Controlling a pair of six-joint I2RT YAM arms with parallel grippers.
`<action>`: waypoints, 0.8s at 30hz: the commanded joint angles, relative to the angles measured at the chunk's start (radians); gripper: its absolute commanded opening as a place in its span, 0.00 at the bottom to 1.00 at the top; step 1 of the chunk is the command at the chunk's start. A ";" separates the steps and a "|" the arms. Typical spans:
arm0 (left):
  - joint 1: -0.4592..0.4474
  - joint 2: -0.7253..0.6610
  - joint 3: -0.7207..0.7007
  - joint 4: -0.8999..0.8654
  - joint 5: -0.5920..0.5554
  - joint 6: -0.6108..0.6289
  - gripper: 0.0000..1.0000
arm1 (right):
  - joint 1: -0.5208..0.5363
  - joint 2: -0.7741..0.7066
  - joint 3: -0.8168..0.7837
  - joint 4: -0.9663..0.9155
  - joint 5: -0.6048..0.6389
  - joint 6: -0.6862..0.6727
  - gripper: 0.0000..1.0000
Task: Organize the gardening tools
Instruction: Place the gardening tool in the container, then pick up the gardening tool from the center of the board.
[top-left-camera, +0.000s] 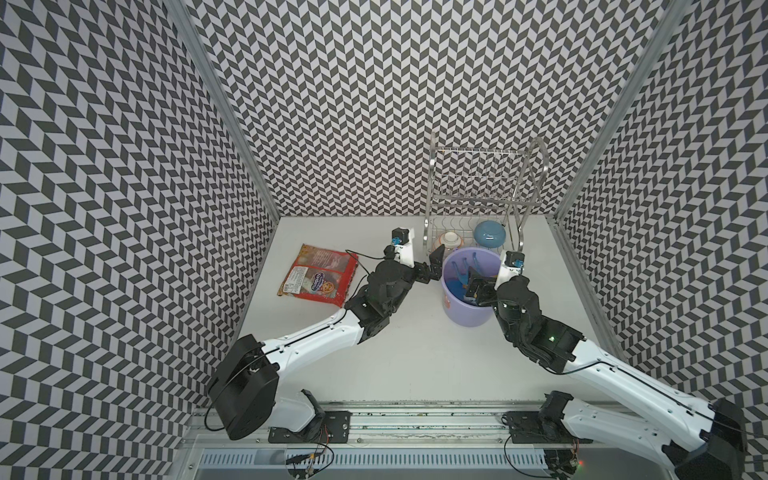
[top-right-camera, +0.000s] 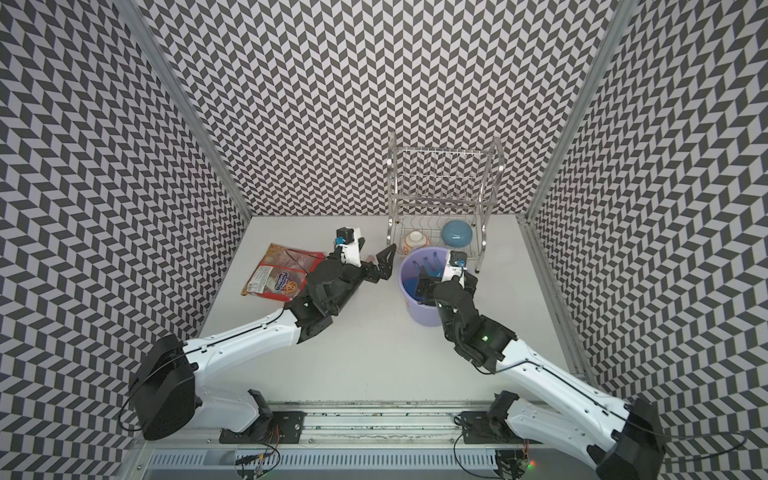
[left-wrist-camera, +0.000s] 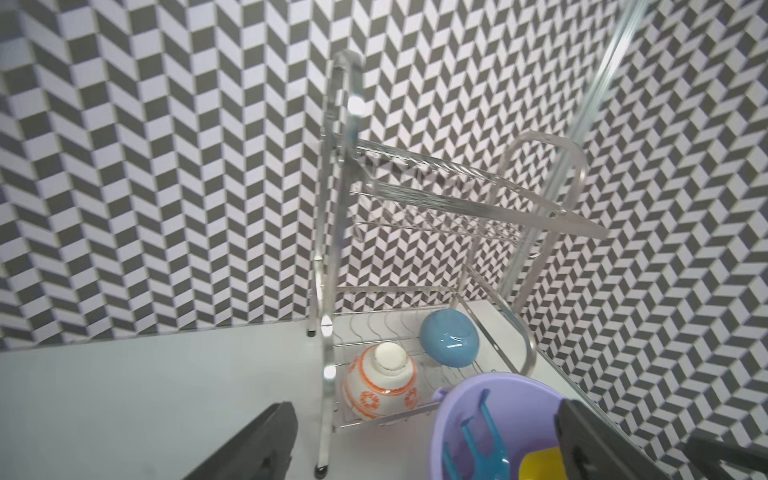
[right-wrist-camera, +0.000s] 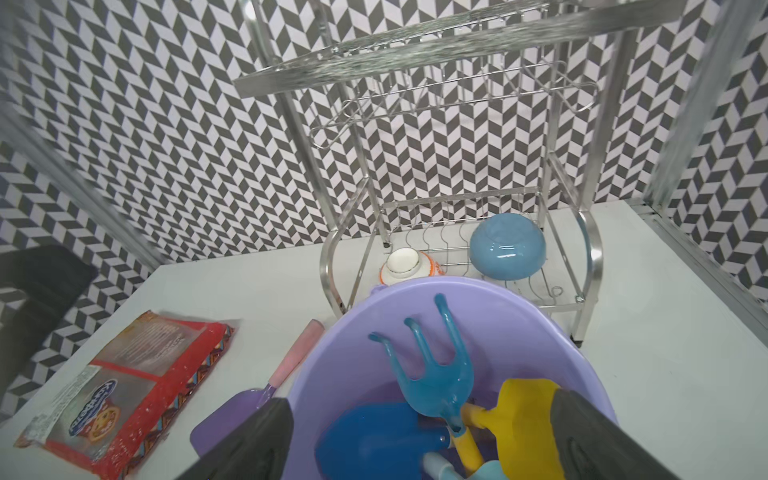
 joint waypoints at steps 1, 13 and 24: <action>0.058 -0.078 -0.058 -0.096 -0.052 -0.090 1.00 | 0.007 0.072 0.080 0.042 -0.099 -0.067 1.00; 0.314 -0.071 -0.052 -0.228 0.113 -0.180 1.00 | 0.057 0.345 0.328 -0.052 -0.105 -0.095 1.00; 0.396 0.357 0.274 -0.413 0.339 -0.119 1.00 | 0.055 0.326 0.271 -0.011 -0.026 -0.069 1.00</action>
